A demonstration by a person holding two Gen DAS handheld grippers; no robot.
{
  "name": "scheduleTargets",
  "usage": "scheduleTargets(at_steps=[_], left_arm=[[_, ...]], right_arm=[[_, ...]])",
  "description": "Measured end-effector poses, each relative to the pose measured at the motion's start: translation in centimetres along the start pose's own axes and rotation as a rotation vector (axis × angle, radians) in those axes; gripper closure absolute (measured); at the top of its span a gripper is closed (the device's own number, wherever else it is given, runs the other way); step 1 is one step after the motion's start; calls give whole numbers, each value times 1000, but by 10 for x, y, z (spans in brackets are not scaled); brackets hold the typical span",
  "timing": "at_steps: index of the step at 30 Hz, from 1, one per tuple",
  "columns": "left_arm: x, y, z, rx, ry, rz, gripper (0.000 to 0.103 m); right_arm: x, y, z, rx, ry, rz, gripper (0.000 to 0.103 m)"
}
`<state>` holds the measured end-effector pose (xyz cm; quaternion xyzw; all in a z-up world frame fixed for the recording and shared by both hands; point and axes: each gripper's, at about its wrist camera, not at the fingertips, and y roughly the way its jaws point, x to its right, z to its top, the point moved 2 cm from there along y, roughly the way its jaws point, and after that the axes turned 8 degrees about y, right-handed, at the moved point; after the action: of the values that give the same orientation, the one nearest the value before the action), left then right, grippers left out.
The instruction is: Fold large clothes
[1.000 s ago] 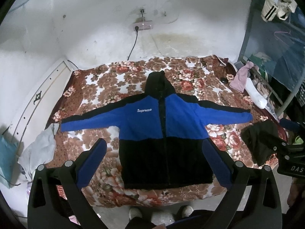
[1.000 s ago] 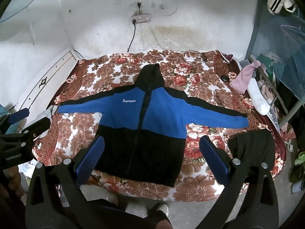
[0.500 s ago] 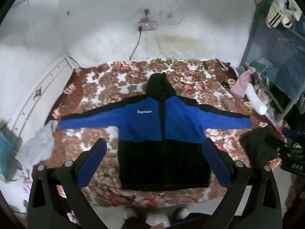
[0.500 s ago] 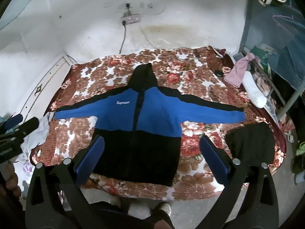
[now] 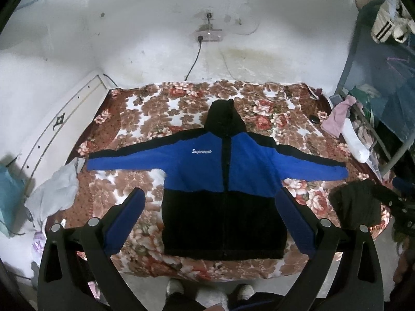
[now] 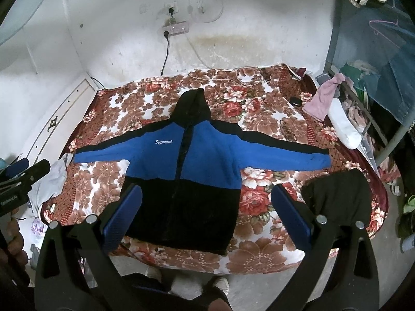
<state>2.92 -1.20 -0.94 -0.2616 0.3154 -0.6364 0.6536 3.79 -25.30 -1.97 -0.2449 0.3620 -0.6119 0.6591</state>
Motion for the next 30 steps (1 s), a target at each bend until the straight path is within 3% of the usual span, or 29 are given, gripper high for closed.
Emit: scheduleTargets(at_steps=[7, 24, 30], left_arm=[[4, 0, 1, -4, -6, 10, 5], [39, 5, -4, -48, -23, 1, 5], [28, 16, -2, -60, -40, 19, 5]], right_arm=[[19, -2, 11, -13, 4, 5, 5], [46, -1, 1, -26, 3, 16, 5], [43, 13, 0, -36, -13, 13, 5]])
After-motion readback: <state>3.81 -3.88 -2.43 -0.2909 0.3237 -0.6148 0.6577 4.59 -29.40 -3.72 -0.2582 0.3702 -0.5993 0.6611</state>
